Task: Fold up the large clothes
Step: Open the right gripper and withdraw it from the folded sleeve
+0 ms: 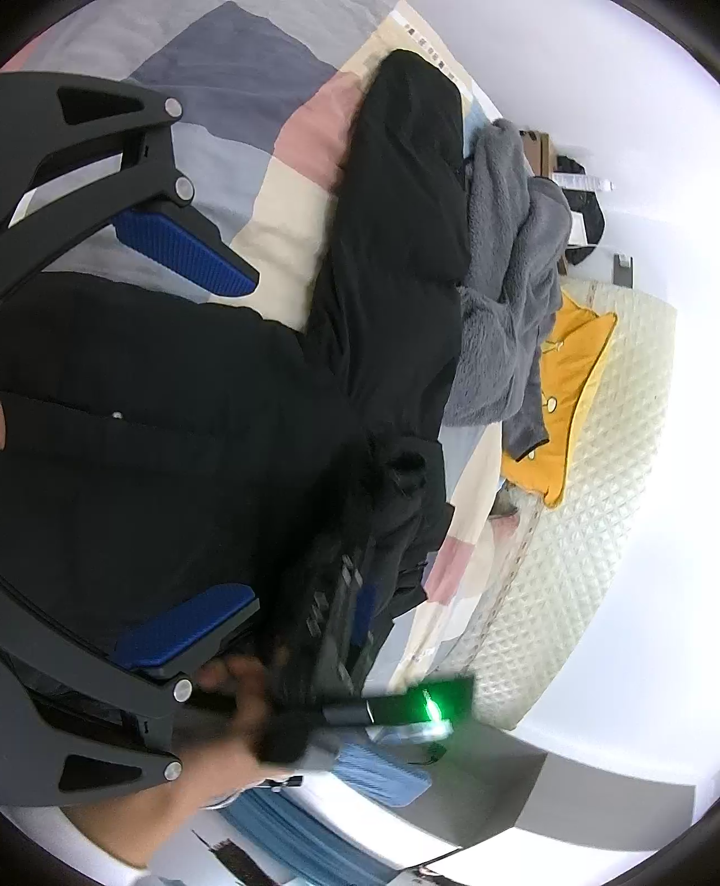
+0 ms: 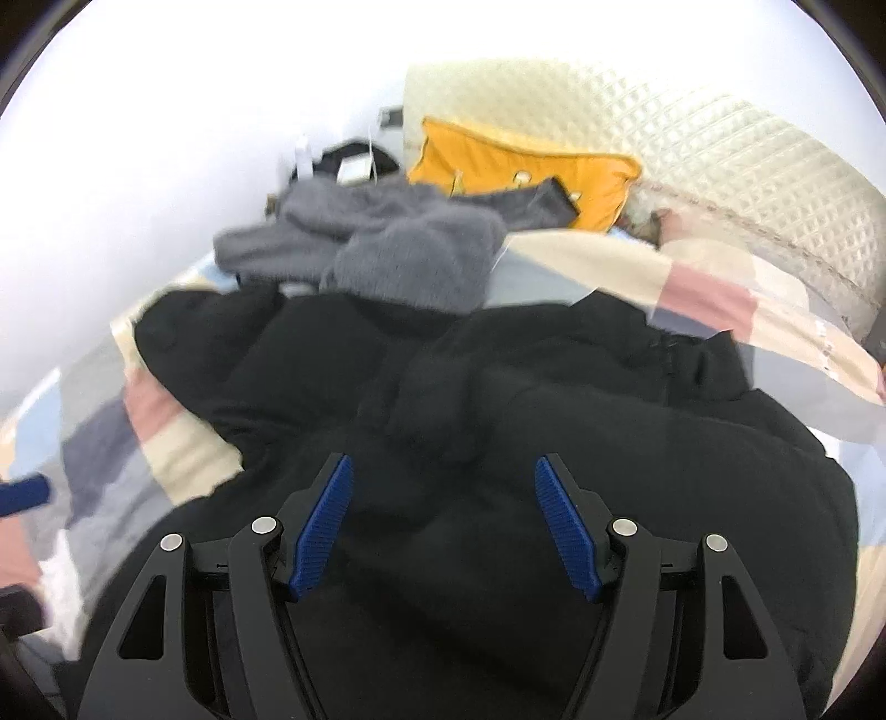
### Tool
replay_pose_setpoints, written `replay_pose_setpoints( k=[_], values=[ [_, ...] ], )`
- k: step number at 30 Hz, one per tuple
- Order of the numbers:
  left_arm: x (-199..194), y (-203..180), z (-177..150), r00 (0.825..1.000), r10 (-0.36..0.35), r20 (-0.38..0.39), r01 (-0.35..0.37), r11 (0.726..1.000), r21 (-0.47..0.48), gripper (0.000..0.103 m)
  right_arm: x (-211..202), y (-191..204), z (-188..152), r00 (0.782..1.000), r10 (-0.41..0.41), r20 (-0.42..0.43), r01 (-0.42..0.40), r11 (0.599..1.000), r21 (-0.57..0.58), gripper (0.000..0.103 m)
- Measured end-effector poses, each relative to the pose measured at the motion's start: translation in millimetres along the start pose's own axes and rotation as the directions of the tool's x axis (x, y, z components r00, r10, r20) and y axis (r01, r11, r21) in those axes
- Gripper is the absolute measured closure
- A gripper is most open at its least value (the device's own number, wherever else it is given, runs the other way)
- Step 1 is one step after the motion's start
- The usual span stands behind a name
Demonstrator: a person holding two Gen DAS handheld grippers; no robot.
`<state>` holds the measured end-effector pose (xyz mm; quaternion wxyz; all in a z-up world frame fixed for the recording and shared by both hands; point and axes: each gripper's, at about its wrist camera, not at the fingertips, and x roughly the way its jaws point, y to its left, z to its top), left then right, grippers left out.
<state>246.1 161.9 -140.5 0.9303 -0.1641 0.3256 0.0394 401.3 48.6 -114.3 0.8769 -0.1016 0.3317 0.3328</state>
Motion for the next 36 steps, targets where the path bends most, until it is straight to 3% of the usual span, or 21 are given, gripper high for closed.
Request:
replay_pose_setpoints(
  k=[3, 8, 10, 16, 22, 26, 28, 31, 33, 36],
  values=[
    [0.6, -8.0, -1.3, 1.000, -0.008, -0.007, 0.008, 1.000, 0.015, 0.000, -26.8, -17.9, -3.5, 0.999, -0.006, 0.050, 0.004, 0.999, 0.039, 0.027],
    [-0.8, -26.1, -6.4, 1.000, -0.007, -0.002, 0.007, 0.998, 0.055, 0.000, -72.4, -69.7, -29.1, 0.985, -0.112, 0.128, 0.092, 0.984, 0.151, 0.023],
    [-0.5, -34.2, -9.4, 1.000, -0.019, -0.005, 0.019, 0.998, 0.067, 0.000, -87.9, -97.3, -48.2, 0.969, -0.202, 0.143, 0.168, 0.962, 0.217, 0.013],
    [3.4, -56.4, -17.1, 0.999, -0.025, -0.027, 0.028, 0.993, 0.113, 0.000, -113.0, -162.3, -110.8, 0.924, -0.372, 0.091, 0.329, 0.893, 0.306, 0.011],
    [7.0, -71.8, -23.3, 1.000, -0.011, -0.028, 0.016, 0.988, 0.151, 0.000, -101.6, -187.9, -165.6, 0.905, -0.424, -0.008, 0.408, 0.865, 0.291, 0.011],
    [10.8, -76.8, -25.3, 0.999, 0.007, -0.036, -0.001, 0.986, 0.167, 0.000, -98.1, -219.5, -187.2, 0.895, -0.443, -0.054, 0.425, 0.809, 0.406, 0.011],
    [11.9, -78.1, -24.6, 0.999, -0.007, -0.037, 0.013, 0.987, 0.158, 0.000, -94.5, -231.4, -189.6, 0.878, -0.472, -0.078, 0.458, 0.782, 0.422, 0.011],
    [16.6, -81.2, -24.5, 1.000, 0.000, -0.022, 0.003, 0.985, 0.173, 0.000, -84.0, -242.0, -192.0, 0.880, -0.464, -0.100, 0.461, 0.785, 0.415, 0.011],
    [22.2, -82.0, -25.4, 1.000, 0.016, -0.025, -0.011, 0.983, 0.185, 0.000, -73.1, -244.6, -191.8, 0.896, -0.431, -0.111, 0.438, 0.809, 0.392, 0.011],
    [29.6, -81.2, -24.4, 0.998, 0.017, -0.053, -0.007, 0.984, 0.179, 0.000, -69.7, -239.9, -192.0, 0.888, -0.448, -0.099, 0.452, 0.815, 0.364, 0.011]
  ],
)
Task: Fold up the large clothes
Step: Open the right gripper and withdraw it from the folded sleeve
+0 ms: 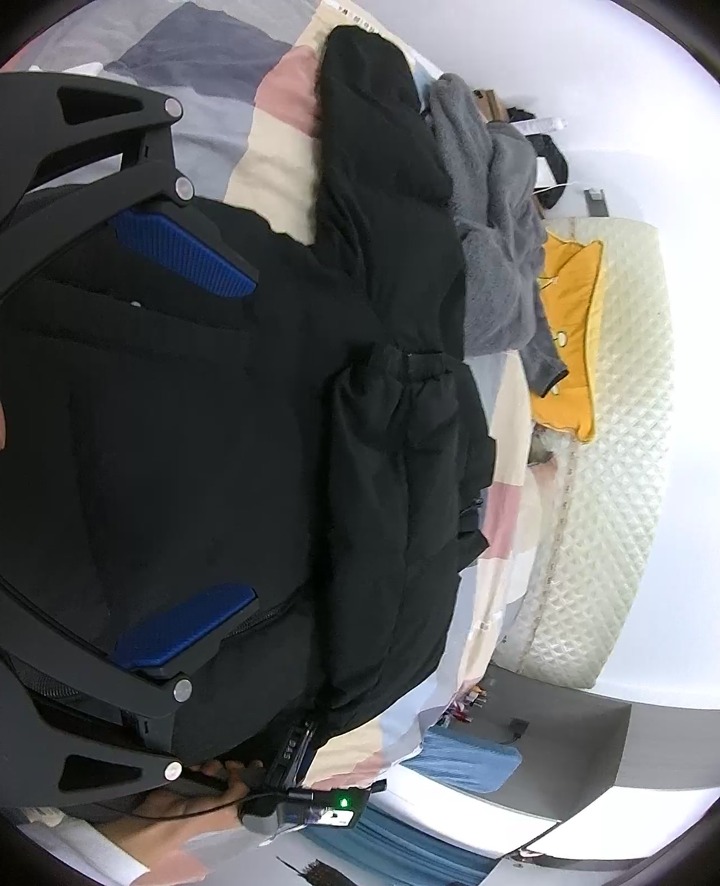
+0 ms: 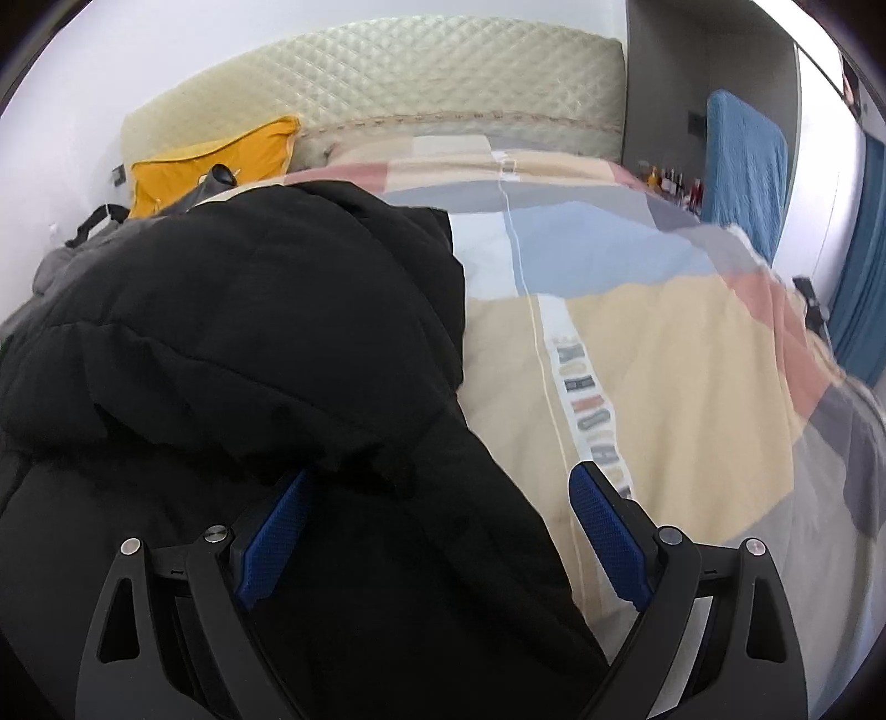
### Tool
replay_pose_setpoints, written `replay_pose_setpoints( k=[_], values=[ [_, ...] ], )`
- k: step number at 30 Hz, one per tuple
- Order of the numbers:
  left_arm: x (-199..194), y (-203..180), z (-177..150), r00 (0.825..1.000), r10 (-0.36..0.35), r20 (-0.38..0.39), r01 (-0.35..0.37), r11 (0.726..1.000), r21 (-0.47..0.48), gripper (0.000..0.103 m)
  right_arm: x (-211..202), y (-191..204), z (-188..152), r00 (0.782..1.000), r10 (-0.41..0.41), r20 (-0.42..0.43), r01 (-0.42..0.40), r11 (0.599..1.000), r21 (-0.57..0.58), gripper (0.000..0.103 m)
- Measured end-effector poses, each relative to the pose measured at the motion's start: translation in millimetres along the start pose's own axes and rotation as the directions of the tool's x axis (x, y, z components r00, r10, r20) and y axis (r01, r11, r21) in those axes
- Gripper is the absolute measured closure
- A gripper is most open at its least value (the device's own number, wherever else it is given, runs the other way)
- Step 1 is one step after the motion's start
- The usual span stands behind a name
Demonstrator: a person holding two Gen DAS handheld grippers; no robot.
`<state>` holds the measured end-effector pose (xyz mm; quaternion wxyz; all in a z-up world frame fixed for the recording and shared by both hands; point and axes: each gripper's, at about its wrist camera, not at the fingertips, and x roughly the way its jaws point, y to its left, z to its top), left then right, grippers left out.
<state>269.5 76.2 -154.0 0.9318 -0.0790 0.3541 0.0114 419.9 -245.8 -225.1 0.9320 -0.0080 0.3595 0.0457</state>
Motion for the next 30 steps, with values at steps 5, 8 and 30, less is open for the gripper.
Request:
replay_pose_setpoints(
  k=[5, 8, 30],
  values=[
    [5.5, -1.4, -1.8, 0.999, 0.029, -0.024, -0.029, 1.000, 0.003, 0.000, -1.4, -16.6, 3.9, 1.000, -0.003, 0.027, 0.002, 0.998, 0.062, 0.011],
    [5.8, -1.2, -3.4, 0.999, 0.036, -0.037, -0.035, 0.999, 0.009, 0.000, -3.3, -29.2, 5.7, 0.999, -0.012, 0.035, 0.008, 0.994, 0.107, 0.011],
    [-60.1, -26.5, -5.6, 0.996, 0.057, 0.064, -0.060, 0.997, 0.050, 0.000, -163.2, 18.9, 7.6, 0.979, 0.122, 0.160, -0.124, 0.992, 0.002, 0.011]
  ],
)
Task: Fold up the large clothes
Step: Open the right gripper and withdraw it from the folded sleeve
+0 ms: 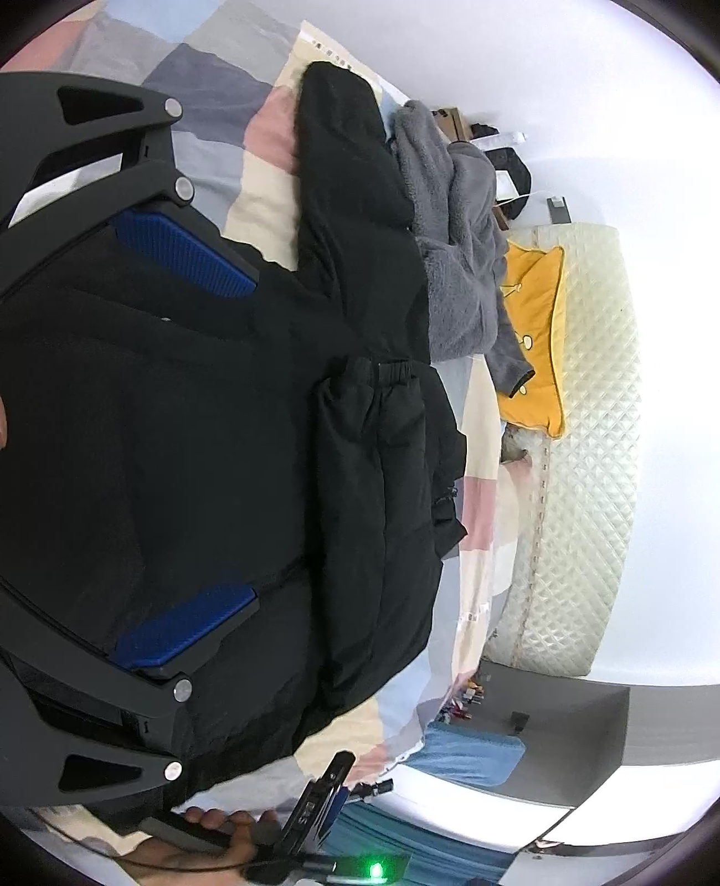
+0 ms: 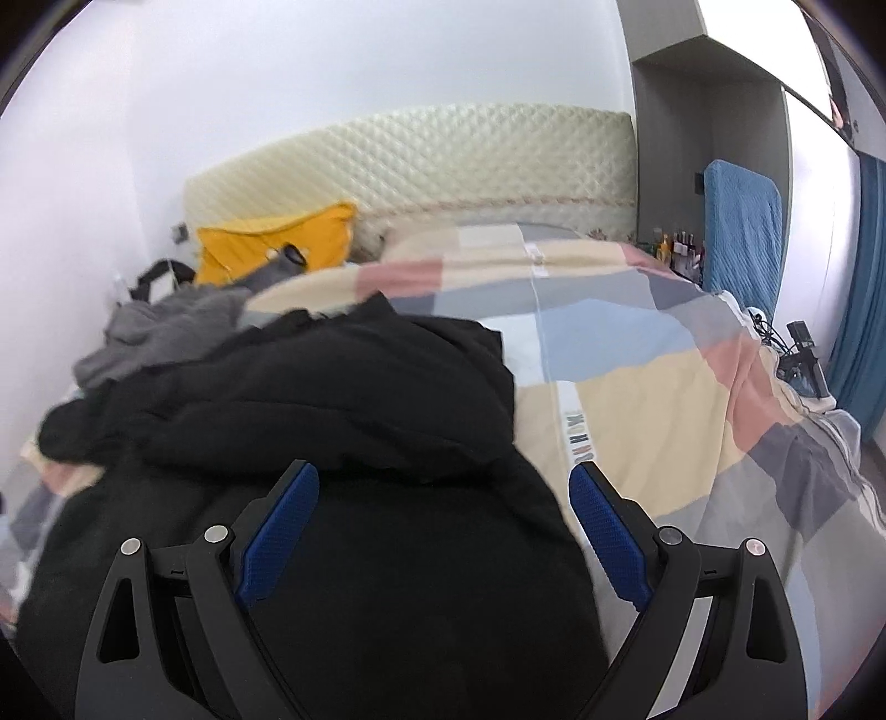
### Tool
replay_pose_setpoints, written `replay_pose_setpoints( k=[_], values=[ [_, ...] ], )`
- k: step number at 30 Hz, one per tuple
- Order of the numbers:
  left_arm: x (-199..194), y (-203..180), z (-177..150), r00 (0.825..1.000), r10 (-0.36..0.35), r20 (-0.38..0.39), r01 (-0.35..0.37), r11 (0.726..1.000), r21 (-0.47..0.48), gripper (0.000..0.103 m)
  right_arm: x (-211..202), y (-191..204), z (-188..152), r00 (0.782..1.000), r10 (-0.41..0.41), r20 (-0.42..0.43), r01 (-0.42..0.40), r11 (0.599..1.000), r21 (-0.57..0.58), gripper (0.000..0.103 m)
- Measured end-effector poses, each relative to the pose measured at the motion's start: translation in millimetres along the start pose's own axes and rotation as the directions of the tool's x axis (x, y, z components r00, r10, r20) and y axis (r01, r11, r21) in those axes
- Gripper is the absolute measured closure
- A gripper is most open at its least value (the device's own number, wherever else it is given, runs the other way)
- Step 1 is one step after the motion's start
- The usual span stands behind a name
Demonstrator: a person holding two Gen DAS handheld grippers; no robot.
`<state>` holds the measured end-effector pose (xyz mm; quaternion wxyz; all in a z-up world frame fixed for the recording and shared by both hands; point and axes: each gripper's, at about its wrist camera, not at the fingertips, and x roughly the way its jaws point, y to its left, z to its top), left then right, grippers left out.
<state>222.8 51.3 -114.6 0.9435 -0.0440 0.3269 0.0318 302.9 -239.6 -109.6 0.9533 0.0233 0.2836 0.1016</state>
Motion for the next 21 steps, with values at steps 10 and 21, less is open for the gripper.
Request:
replay_pose_setpoints(
  k=[10, 21],
  values=[
    [-34.9, -14.5, -11.6, 0.999, -0.037, 0.002, 0.037, 0.999, -0.009, 0.000, -89.3, 29.7, -13.8, 0.993, 0.054, 0.104, -0.057, 0.998, 0.032, 0.011],
    [-64.5, -35.1, -20.4, 0.996, -0.078, -0.031, 0.079, 0.996, 0.037, 0.000, -140.6, 52.4, -40.8, 0.983, 0.093, 0.161, -0.088, 0.995, -0.042, 0.011]
  ],
)
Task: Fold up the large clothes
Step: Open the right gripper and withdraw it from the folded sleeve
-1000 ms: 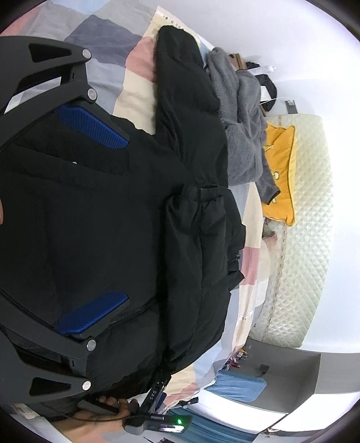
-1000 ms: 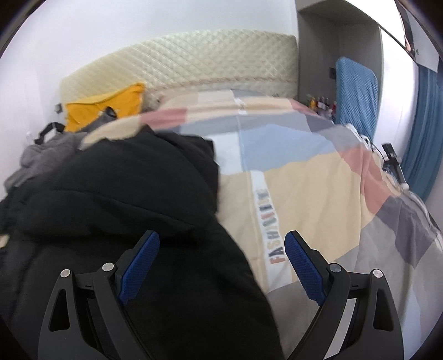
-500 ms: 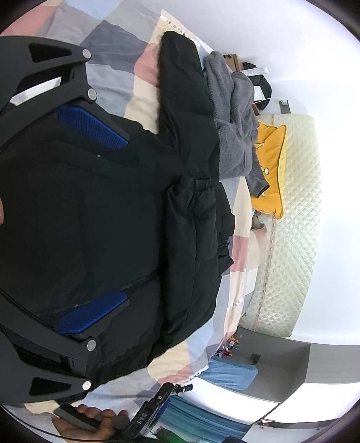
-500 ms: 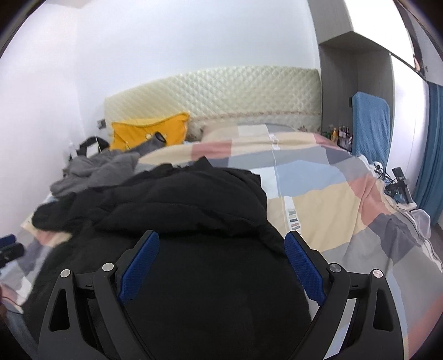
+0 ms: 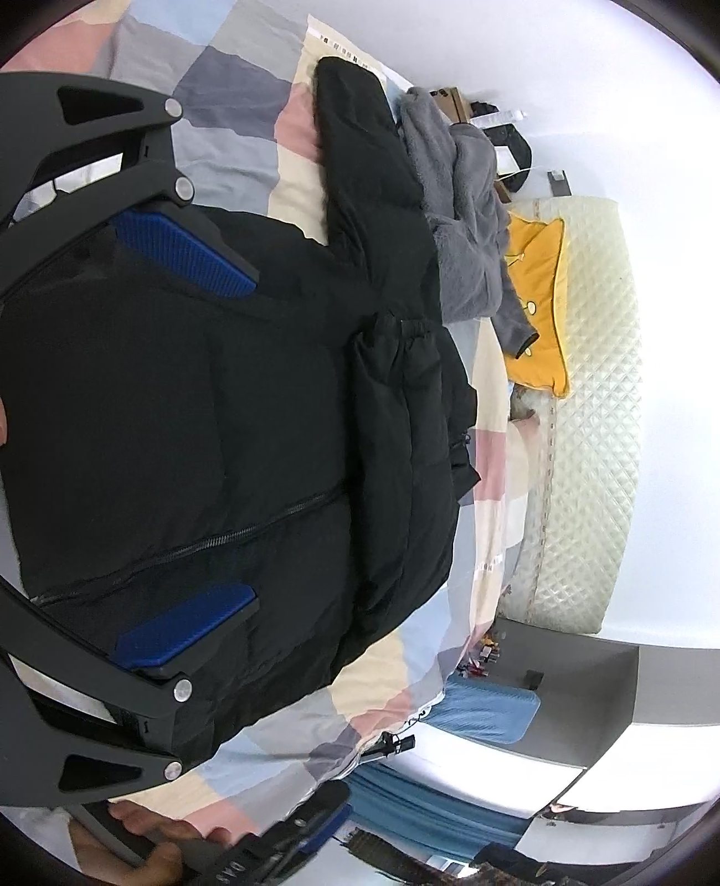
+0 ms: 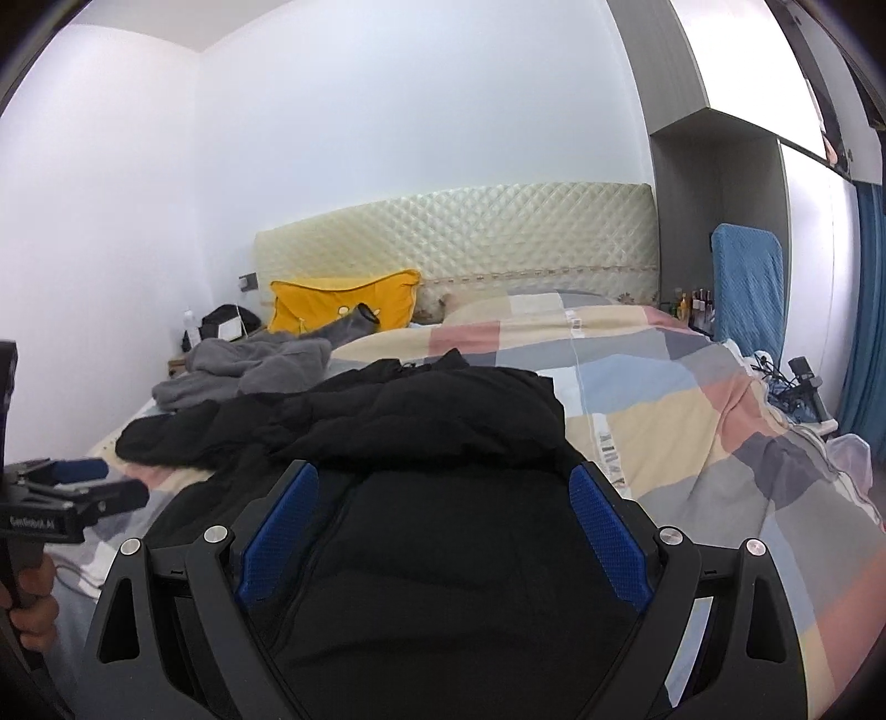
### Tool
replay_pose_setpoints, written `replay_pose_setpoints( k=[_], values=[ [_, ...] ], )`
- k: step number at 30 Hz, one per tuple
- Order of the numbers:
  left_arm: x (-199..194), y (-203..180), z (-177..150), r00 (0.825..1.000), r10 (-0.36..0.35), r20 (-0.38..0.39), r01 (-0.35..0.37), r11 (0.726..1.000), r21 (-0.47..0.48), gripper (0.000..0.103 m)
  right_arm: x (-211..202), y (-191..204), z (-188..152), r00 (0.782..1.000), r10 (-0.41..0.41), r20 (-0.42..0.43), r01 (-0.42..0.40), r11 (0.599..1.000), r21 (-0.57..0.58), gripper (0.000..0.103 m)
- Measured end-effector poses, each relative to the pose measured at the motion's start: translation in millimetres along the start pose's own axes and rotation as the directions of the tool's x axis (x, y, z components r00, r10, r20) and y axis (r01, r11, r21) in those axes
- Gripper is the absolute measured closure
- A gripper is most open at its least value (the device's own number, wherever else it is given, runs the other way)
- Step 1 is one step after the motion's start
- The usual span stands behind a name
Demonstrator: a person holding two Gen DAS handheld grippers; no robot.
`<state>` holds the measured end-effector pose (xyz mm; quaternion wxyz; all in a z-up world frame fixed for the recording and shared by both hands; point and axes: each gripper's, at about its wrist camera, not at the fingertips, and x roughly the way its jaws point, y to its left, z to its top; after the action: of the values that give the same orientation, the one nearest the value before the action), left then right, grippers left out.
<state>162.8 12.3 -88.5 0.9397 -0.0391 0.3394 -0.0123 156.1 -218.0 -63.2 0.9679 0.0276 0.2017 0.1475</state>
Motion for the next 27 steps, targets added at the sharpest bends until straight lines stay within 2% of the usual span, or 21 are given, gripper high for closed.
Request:
replay_pose_setpoints(
  k=[9, 12, 15, 18, 22, 27],
  values=[
    [-5.7, -10.5, -11.9, 1.000, -0.005, 0.002, 0.005, 1.000, 0.002, 0.000, -27.5, 8.6, -15.4, 1.000, 0.015, -0.003, -0.015, 1.000, 0.007, 0.010],
    [-4.9, -12.0, -13.7, 0.999, -0.040, -0.015, 0.040, 0.999, -0.007, 0.000, -35.6, 13.3, -22.3, 1.000, 0.002, 0.011, -0.002, 1.000, 0.002, 0.006],
    [-5.4, -12.5, -16.1, 1.000, -0.019, -0.017, 0.019, 1.000, 0.000, 0.000, -34.1, 18.9, -24.2, 1.000, 0.002, 0.015, -0.001, 1.000, -0.013, 0.005],
    [-4.6, -8.1, -18.8, 1.000, -0.012, -0.021, 0.012, 1.000, -0.008, 0.000, -31.8, 21.3, -24.5, 1.000, -0.005, 0.020, 0.006, 1.000, -0.018, 0.000],
    [-5.8, 2.7, -19.4, 1.000, -0.010, -0.024, 0.009, 0.999, -0.030, 0.000, -36.7, 23.3, -31.9, 0.999, -0.013, 0.029, 0.013, 0.999, -0.030, 0.000],
    [-12.5, 14.6, -18.6, 1.000, -0.005, -0.016, 0.005, 0.999, -0.043, 0.000, -49.9, 21.0, -43.7, 0.999, -0.026, 0.029, 0.026, 1.000, 0.007, 0.000]
  ],
)
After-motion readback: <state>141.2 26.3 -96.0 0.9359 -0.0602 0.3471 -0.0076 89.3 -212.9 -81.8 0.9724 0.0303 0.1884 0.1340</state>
